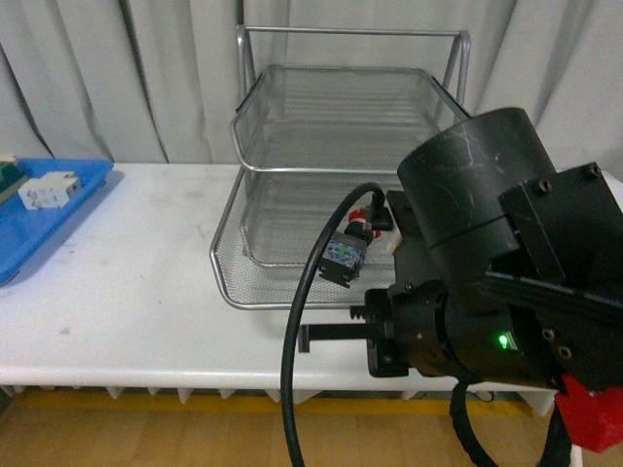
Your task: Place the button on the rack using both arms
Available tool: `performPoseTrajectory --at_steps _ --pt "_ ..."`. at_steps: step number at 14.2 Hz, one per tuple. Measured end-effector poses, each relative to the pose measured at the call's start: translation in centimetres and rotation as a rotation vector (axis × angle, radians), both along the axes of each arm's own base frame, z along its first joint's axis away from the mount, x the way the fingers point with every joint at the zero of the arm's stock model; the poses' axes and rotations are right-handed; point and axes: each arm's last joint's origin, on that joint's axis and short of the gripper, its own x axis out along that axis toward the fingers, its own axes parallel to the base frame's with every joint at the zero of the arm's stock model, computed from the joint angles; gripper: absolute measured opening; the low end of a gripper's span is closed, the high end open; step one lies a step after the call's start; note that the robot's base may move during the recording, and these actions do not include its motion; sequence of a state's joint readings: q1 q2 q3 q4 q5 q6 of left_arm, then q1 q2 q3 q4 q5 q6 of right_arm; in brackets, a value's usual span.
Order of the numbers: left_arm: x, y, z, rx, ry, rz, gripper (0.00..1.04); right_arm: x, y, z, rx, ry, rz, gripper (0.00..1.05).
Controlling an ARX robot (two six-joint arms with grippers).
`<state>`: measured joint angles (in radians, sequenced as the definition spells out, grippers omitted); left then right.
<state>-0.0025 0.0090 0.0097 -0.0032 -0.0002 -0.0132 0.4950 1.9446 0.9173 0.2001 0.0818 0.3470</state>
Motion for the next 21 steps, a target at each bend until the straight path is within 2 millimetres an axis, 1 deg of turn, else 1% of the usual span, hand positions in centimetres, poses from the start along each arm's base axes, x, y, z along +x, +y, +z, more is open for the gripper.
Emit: performPoseTrajectory --at_steps 3,7,10,12,17,18,20,21 --pt "0.0 0.0 0.0 0.0 0.0 0.0 0.98 1.4 -0.2 1.0 -0.001 -0.011 -0.018 0.02" --pt "0.0 0.0 0.0 0.0 0.0 0.0 0.98 2.9 -1.0 1.0 -0.028 0.007 -0.038 0.02" --pt "0.0 0.0 0.0 0.0 0.0 0.0 0.98 5.0 -2.1 0.8 -0.042 0.007 -0.067 0.02" --pt "0.0 0.0 0.0 0.0 0.0 0.0 0.98 5.9 -2.5 0.8 -0.042 0.001 -0.08 0.02" --pt "0.0 0.0 0.0 0.0 0.0 0.0 0.98 9.3 -3.0 1.4 -0.068 -0.041 -0.101 0.02" --pt "0.0 0.0 0.0 0.0 0.0 0.0 0.98 10.1 -3.0 1.2 -0.079 -0.049 -0.098 0.02" --pt "0.0 0.0 0.0 0.0 0.0 0.0 0.98 10.8 -3.1 1.0 -0.103 -0.041 -0.09 0.02" --pt "0.0 0.0 0.0 0.0 0.0 0.0 0.98 12.2 -3.4 1.6 -0.124 -0.077 -0.1 0.02"
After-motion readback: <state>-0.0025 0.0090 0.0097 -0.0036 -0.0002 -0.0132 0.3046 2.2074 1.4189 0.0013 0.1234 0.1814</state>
